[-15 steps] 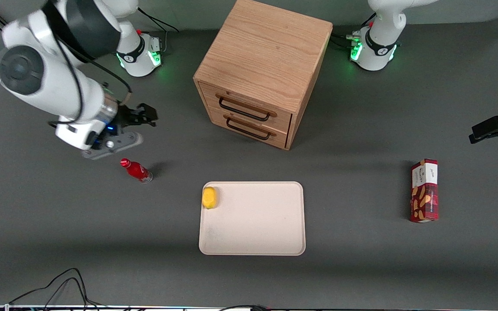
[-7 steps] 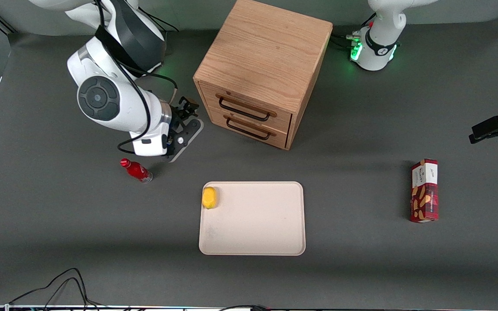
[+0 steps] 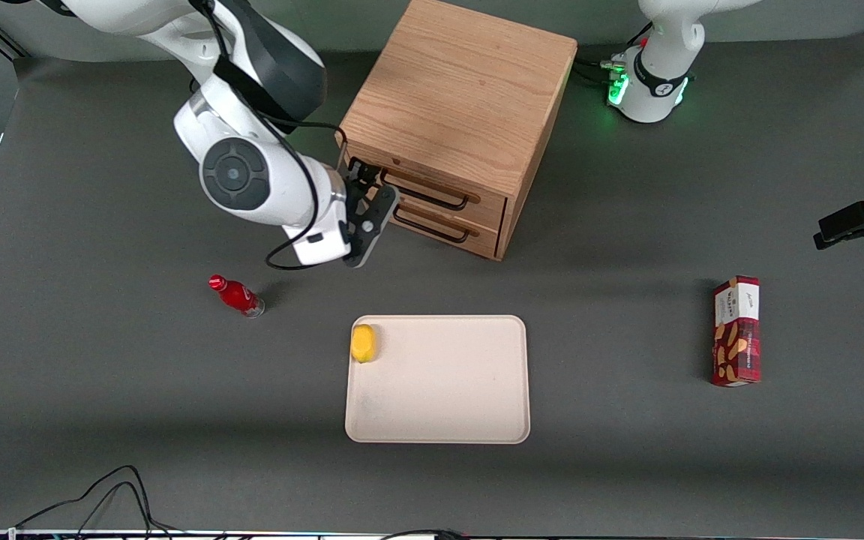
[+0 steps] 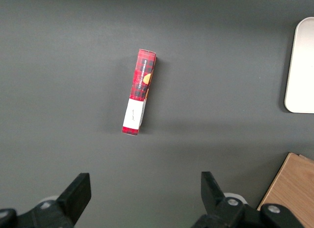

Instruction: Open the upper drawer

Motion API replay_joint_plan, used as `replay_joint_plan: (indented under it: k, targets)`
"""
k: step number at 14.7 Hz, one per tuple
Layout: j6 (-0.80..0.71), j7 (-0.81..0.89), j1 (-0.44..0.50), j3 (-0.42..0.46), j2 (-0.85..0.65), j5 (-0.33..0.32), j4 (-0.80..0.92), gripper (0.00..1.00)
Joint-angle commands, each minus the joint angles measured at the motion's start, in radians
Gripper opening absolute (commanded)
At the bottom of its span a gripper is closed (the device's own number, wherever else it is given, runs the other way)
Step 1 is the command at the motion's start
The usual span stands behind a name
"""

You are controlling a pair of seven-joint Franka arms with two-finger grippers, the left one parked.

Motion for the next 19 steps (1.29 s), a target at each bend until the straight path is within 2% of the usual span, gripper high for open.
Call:
replay_joint_plan:
  k: [1, 4, 19]
  targets:
    - [0.015, -0.072, 0.028, 0.002, 0.034, 0.002, 0.026, 1.00]
    - [0.049, -0.119, 0.068, 0.000, 0.060, -0.002, 0.026, 1.00]
    - [0.139, -0.126, 0.110, -0.001, 0.113, -0.021, 0.021, 1.00]
